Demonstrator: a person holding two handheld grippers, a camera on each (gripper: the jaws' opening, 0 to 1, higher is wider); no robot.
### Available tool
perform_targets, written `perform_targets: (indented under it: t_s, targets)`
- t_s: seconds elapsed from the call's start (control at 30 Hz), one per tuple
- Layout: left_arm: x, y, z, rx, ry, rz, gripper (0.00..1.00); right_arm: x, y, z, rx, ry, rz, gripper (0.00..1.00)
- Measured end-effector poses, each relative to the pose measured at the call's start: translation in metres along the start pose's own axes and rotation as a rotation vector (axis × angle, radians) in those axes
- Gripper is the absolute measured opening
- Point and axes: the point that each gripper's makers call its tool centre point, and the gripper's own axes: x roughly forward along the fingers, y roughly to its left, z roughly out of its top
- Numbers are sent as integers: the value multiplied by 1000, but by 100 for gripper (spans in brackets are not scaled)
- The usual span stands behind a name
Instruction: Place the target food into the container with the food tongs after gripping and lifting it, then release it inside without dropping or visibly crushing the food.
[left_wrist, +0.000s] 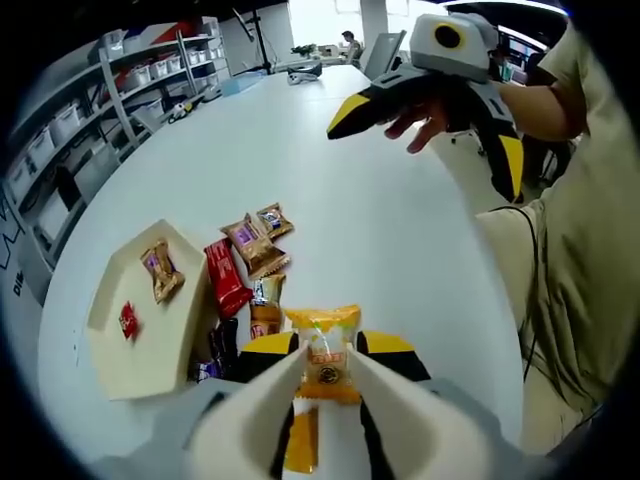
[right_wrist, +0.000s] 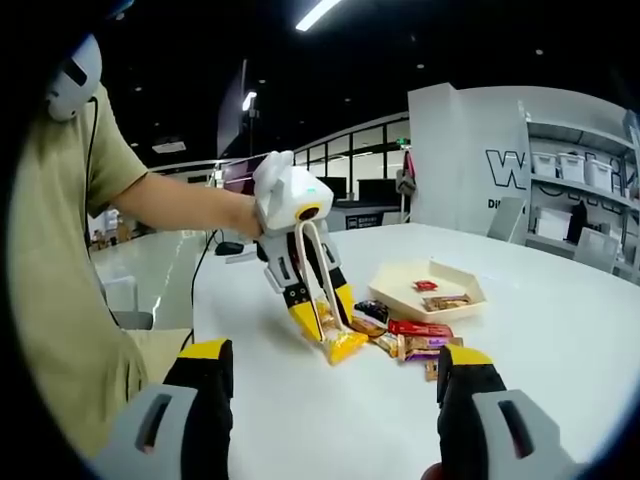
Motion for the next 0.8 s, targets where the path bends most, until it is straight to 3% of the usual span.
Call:
perform_targets:
  t_s: [0.4,0.8]
  targets:
    - [-3,-1,1,6,-1,1,20,1,0,0,1,-2,5,83]
    - [-19,5,13,-9,-37,-2,20,0,1,-2,4,-2,3,83]
